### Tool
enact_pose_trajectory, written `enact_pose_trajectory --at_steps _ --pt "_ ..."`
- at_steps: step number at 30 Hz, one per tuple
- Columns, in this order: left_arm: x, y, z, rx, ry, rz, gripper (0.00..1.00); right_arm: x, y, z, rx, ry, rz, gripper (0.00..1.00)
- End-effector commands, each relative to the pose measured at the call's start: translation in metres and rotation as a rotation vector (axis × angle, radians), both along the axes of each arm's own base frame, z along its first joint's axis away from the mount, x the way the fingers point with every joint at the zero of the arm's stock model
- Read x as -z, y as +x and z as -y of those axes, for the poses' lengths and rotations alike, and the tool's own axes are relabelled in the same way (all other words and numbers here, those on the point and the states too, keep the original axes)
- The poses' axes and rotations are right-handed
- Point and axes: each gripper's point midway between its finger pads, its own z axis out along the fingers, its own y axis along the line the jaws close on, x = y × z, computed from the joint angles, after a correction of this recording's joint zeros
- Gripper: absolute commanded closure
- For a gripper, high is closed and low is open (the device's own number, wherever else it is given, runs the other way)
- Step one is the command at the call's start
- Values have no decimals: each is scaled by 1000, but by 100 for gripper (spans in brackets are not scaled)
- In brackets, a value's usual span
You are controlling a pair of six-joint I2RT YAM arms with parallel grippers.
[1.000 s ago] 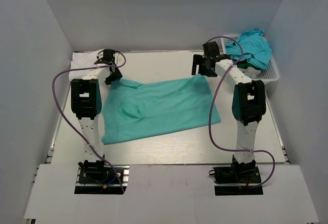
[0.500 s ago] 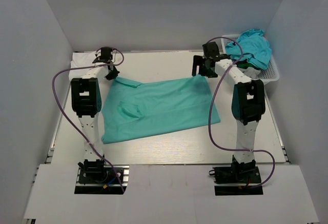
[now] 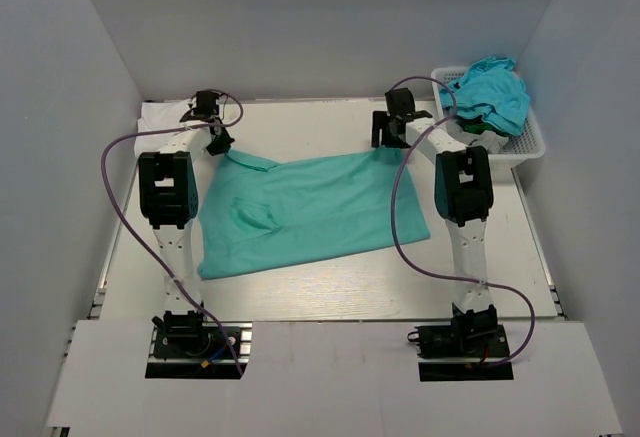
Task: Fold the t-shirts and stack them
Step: Grap the side of the flattened tshirt furthest away from the robot with both arms, then fold the other side of the tshirt into a rectangle
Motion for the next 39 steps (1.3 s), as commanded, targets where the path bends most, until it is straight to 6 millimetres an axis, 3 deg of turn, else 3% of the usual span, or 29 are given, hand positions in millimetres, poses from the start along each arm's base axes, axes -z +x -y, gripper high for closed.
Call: enact_pose_trajectory --at_steps 1,6,7,8,9,11,12,14,16,19,20,21,22,25,26,28,29,30,31,34,39 --pt "-39 11 3 34 -19 76 100 -18 33 -8 -4 32 124 20" --pt "-46 9 6 54 -30 74 100 -9 29 -7 14 40 116 43" --pt "-41 5 6 54 -30 60 100 -15 33 -8 10 44 145 52" --pt "-46 6 8 61 -38 69 100 -9 28 -6 5 34 131 65" --pt "-41 2 10 66 -46 57 100 -14 29 -6 6 32 144 82" --pt "-46 3 11 72 -53 66 100 -14 31 -4 2 20 154 100" --pt "-45 0 11 72 -53 56 100 -19 31 -4 0 20 160 100" --pt "-61 1 14 80 -62 85 100 -24 32 -5 -12 7 175 100" --pt "-61 -6 16 77 -78 77 100 -43 39 -5 -17 4 228 100" --pt "-82 -13 18 77 -93 108 100 -58 35 -7 -31 16 257 100" --pt "-80 -20 19 64 -102 97 100 -70 34 -8 -34 21 281 100" --pt "-82 -27 18 64 -103 87 100 -68 29 -4 -33 24 276 100" --pt "-98 -33 19 51 -114 114 100 -80 25 -8 -42 36 294 100" --pt "-92 -64 26 31 -167 69 100 -88 9 -7 -51 62 306 100" --pt "-94 -82 26 19 -175 60 100 -77 -2 -7 -55 72 277 100" --pt "-96 -100 34 0 -212 54 100 -91 -9 -7 -57 90 317 100" --pt "-84 -119 35 -8 -225 15 100 -87 -16 -7 -62 97 304 100" --pt "-101 -129 36 -14 -233 52 100 -97 -17 -6 -65 101 328 100" --pt "-92 -147 38 -35 -257 24 100 -93 -24 -4 -66 98 315 100" --pt "-106 -181 42 -36 -293 50 100 -99 -33 0 -73 91 322 100" --pt "-107 -244 52 -61 -355 12 100 -105 -51 10 -80 68 314 100"
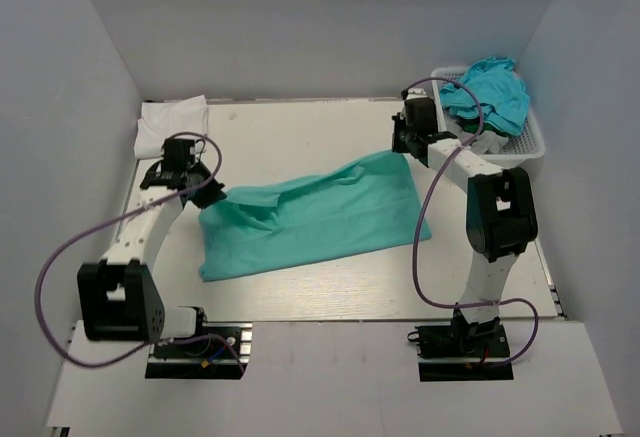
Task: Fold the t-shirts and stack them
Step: Fold the other side of the tshirt into a rectangle
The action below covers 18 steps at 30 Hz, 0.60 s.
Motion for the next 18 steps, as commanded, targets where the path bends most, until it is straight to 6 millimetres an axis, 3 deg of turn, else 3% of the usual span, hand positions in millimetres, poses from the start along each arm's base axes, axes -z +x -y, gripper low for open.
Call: enact_pose_trajectory --at_steps 1,3,7,12,13,15,16,17,18 --pt "0 -46 13 -20 -88 -43 100 -26 -4 3 -19 -4 66 100" --pt "-6 -68 22 5 -140 -35 100 -27 -11 5 -26 -13 54 100" --pt "2 -105 24 -7 -160 -89 100 -27 -20 4 -45 -16 47 100" --pt "27 -136 25 -8 -167 -165 100 -22 -33 6 -34 3 33 100" --pt "32 -141 22 -16 -156 -187 100 -12 -40 6 -37 3 8 100" --pt "36 -144 22 -17 -155 -199 100 -15 -45 9 -24 13 15 100" --pt "40 -147 23 -26 -160 -213 100 -2 -55 11 -18 12 -15 100" --pt "39 -144 23 -25 -160 -199 94 -4 -57 13 -1 16 -8 100" --pt "44 -146 23 -27 -159 -222 81 3 -65 18 21 12 -23 100"
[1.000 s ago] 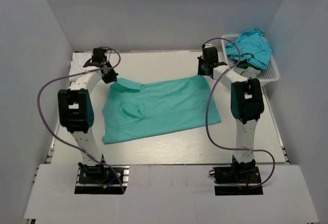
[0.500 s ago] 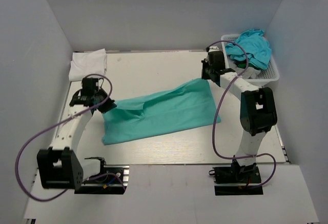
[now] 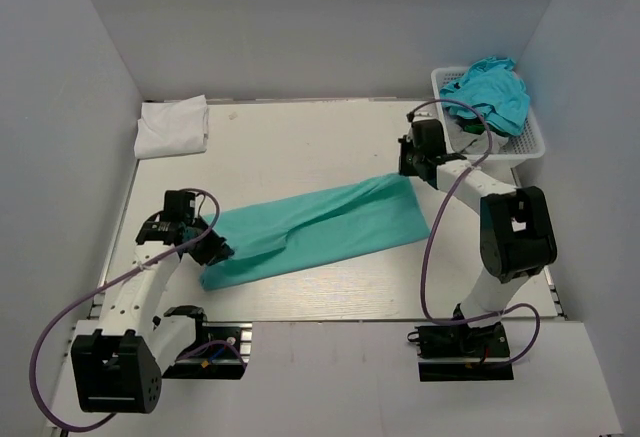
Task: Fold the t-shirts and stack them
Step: Fold the other side of the tshirt into a rectangle, then rotate the tshirt 90 degrees
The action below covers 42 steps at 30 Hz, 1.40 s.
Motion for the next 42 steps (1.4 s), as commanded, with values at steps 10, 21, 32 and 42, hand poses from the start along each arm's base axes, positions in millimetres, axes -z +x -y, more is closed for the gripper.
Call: enact_pose_trajectory --at_steps 10,21,32,42 --pt "-17 16 -19 -55 98 -11 0 3 -64 33 216 65 11 36" --pt "-38 112 11 61 -25 260 0 -43 -37 -30 -76 232 91 10" --pt "66 144 2 40 35 1 0 41 -57 -54 -119 278 -204 10" --pt "49 361 21 69 82 281 0 61 -214 -77 -465 251 -466 10"
